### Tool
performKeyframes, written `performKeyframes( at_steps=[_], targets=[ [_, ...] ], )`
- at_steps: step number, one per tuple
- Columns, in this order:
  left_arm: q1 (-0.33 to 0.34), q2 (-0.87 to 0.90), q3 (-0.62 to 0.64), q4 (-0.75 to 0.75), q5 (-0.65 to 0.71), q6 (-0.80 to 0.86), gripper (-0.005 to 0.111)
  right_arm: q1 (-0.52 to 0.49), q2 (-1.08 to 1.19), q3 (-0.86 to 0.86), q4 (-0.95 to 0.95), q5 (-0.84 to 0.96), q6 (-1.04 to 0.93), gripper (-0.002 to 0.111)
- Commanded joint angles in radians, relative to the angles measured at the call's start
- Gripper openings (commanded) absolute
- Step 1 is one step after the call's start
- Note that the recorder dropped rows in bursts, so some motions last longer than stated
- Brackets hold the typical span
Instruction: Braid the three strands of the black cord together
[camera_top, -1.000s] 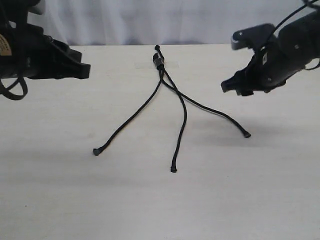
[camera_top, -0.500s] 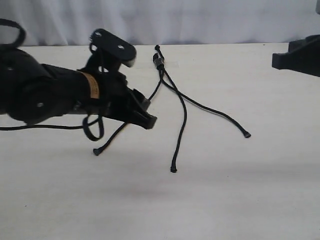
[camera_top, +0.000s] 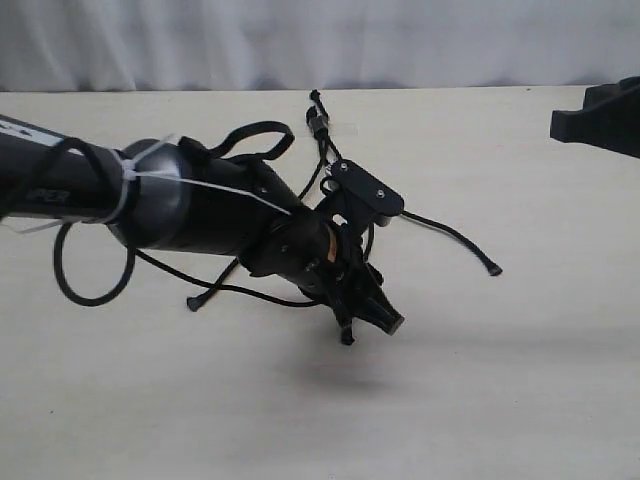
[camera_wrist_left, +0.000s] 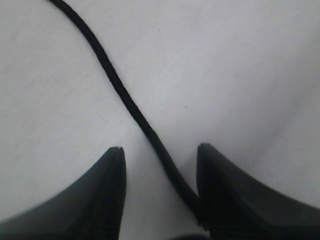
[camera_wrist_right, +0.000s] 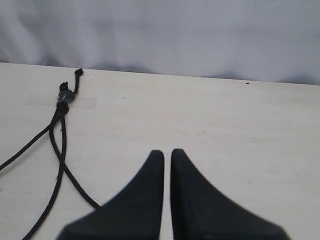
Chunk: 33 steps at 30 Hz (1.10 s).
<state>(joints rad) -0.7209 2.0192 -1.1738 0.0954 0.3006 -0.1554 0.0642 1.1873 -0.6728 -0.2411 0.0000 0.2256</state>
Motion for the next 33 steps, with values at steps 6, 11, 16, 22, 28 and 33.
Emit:
performKeyframes(
  at_steps=[6,11,16,22,28,33],
  targets=[
    [-0.007,0.091,-0.03,0.0,-0.003,0.005,0.043,-0.008,0.002,0.003,0.002,-0.01,0.007,0.004],
    [-0.007,0.114,-0.03,0.0,0.014,0.005,0.033,-0.008,0.002,0.003,0.002,-0.018,0.007,0.004],
    [-0.007,0.112,-0.039,0.007,0.063,0.005,0.0,-0.008,0.002,0.003,0.002,-0.023,0.007,0.004],
    [0.019,0.016,-0.054,0.165,0.172,-0.026,0.0,-0.008,0.002,0.003,0.002,-0.023,0.007,0.004],
    [0.145,-0.119,-0.054,0.234,0.25,-0.059,0.0,-0.008,0.002,0.003,0.002,-0.023,0.007,0.004],
    [0.273,-0.151,-0.006,0.256,0.221,-0.059,0.0,-0.008,0.002,0.003,0.002,-0.023,0.007,0.004]
  ],
)
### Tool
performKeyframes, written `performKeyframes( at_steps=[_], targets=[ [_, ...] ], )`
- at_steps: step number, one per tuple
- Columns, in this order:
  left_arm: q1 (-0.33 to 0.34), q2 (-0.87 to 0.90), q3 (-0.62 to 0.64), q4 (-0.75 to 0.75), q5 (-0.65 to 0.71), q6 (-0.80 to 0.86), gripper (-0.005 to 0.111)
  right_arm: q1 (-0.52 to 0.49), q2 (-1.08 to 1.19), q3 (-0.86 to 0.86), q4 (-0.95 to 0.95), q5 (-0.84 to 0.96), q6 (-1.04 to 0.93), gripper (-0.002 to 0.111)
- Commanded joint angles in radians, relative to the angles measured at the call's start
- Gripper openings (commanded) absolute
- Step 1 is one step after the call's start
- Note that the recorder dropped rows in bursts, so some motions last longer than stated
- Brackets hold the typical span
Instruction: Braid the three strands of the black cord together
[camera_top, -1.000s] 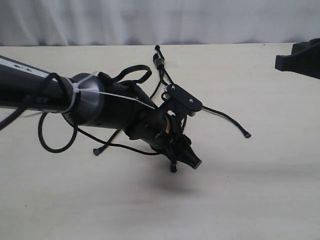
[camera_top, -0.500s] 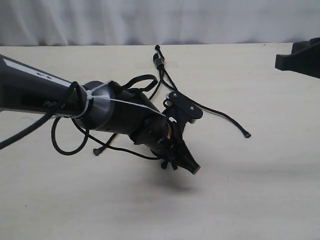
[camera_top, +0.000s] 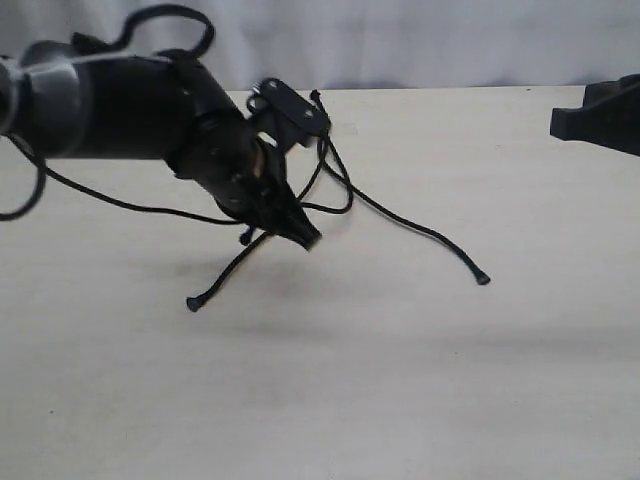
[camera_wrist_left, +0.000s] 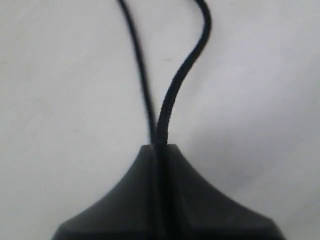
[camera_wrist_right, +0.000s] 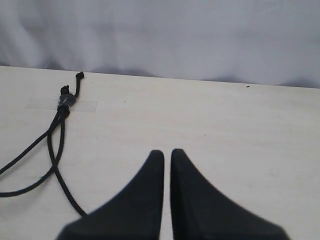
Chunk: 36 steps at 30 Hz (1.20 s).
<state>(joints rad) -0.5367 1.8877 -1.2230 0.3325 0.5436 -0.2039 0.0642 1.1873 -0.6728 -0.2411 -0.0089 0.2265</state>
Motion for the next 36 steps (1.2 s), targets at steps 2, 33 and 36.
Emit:
performKeyframes(
  at_steps=[2,33,36],
  targets=[
    [0.137,-0.017,0.093,0.019,-0.103,-0.011,0.0,-0.008,0.002,0.003,0.002,-0.014,0.006,0.004],
    [-0.145,0.019,0.232,-0.102,-0.163,0.036,0.0,-0.008,0.002,0.004,0.002,-0.014,0.006,0.004],
    [-0.117,-0.078,0.232,-0.102,-0.166,0.031,0.0,-0.008,0.002,0.004,0.002,-0.014,0.006,0.004]
  ],
)
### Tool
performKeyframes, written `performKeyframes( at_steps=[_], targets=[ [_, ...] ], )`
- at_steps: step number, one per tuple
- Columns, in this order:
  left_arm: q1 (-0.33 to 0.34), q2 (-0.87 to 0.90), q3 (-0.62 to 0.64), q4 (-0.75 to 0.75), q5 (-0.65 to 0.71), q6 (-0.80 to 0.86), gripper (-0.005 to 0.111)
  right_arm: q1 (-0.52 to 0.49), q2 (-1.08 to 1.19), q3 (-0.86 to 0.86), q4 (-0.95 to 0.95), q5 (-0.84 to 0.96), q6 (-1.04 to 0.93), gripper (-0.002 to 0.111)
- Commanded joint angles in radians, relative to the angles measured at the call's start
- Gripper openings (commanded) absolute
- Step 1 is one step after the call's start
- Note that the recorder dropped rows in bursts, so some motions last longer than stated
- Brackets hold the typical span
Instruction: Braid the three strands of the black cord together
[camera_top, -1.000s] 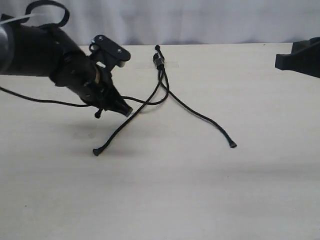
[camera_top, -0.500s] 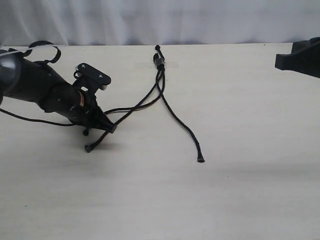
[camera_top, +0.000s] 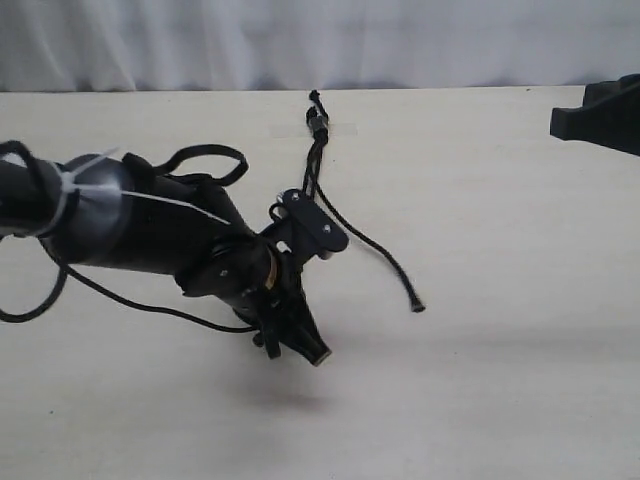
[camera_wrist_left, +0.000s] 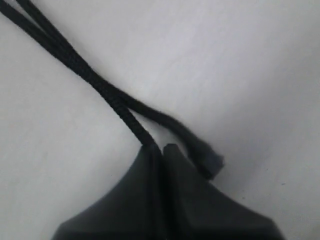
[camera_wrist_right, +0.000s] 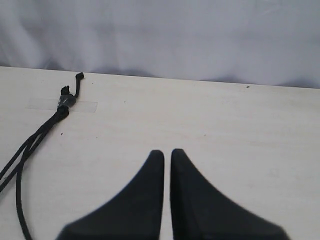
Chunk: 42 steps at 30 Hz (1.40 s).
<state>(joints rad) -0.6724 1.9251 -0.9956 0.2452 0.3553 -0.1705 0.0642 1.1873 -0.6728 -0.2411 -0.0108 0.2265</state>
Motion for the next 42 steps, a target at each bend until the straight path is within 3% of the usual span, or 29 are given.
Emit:
performKeyframes(
  at_steps=[1,10,19,23,26,30,33,36,42],
  targets=[
    [0.037,-0.149,0.005,-0.014,0.032,-0.003,0.0,-0.008,0.002,0.004,0.002,-0.013,0.006,0.004],
    [0.199,-0.253,0.01,-0.014,0.15,-0.003,0.0,-0.008,0.002,0.004,0.002,-0.011,0.006,0.004],
    [0.289,-0.184,0.129,-0.011,-0.074,-0.003,0.0,-0.004,0.008,0.004,0.05,0.011,0.006,0.004],
    [0.325,-0.07,0.129,-0.013,-0.112,-0.003,0.018,0.005,0.057,0.004,0.05,0.011,0.006,0.004],
    [0.359,-0.035,0.129,-0.022,-0.123,-0.005,0.036,0.082,0.093,-0.02,0.05,0.044,0.006,0.004],
    [0.382,-0.066,0.12,-0.022,-0.104,-0.005,0.04,0.234,0.153,-0.094,0.05,0.178,0.006,0.004],
    [0.383,-0.17,0.12,-0.022,-0.113,-0.005,0.04,0.349,0.234,-0.169,0.05,0.286,0.006,0.005],
    [0.383,-0.322,0.12,0.008,-0.113,-0.005,0.036,0.463,0.347,-0.253,0.108,0.372,0.006,0.016],
    [0.403,-0.569,0.135,0.008,-0.109,-0.005,0.002,0.613,0.553,-0.43,0.14,0.47,0.006,0.042]
  ],
)
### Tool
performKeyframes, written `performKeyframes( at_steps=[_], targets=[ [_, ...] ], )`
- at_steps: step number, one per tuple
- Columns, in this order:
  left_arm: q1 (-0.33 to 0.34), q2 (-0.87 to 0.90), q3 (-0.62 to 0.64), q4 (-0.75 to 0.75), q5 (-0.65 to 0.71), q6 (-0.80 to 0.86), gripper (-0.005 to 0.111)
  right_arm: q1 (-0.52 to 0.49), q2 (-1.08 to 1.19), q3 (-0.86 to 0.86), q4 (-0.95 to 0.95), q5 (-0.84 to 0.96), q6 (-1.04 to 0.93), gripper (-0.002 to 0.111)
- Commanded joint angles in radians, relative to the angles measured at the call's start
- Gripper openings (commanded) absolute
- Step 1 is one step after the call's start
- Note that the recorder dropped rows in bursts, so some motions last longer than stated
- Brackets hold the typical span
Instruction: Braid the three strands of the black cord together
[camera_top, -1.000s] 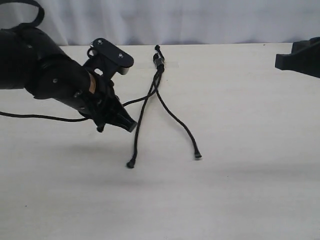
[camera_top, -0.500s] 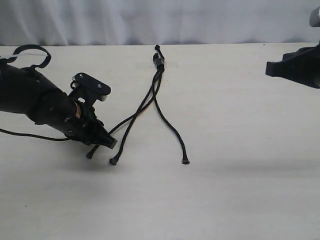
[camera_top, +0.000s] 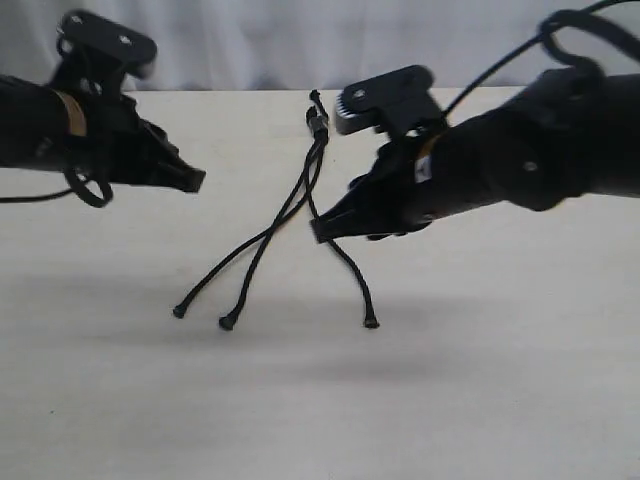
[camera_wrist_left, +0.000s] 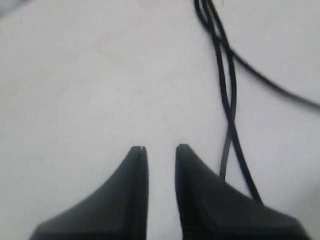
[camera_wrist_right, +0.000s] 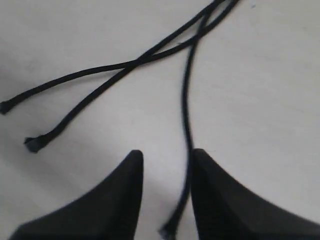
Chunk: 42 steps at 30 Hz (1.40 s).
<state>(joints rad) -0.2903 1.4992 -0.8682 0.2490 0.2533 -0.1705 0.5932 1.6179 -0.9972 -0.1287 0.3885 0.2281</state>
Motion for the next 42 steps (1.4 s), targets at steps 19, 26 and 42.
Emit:
performKeyframes(
  at_steps=[19,26,42],
  targets=[
    [0.105,-0.318,0.163,0.002,-0.142,-0.007,0.0,0.209,0.575,-0.525,0.096,0.246,0.005,0.049],
    [0.105,-0.318,0.163,0.0,-0.142,-0.007,0.0,0.212,0.608,-0.527,0.039,0.261,-0.006,0.02],
    [0.105,-0.318,0.163,0.0,-0.132,-0.007,0.0,0.122,0.435,-0.523,-0.357,0.495,-0.019,0.004]
  ],
)
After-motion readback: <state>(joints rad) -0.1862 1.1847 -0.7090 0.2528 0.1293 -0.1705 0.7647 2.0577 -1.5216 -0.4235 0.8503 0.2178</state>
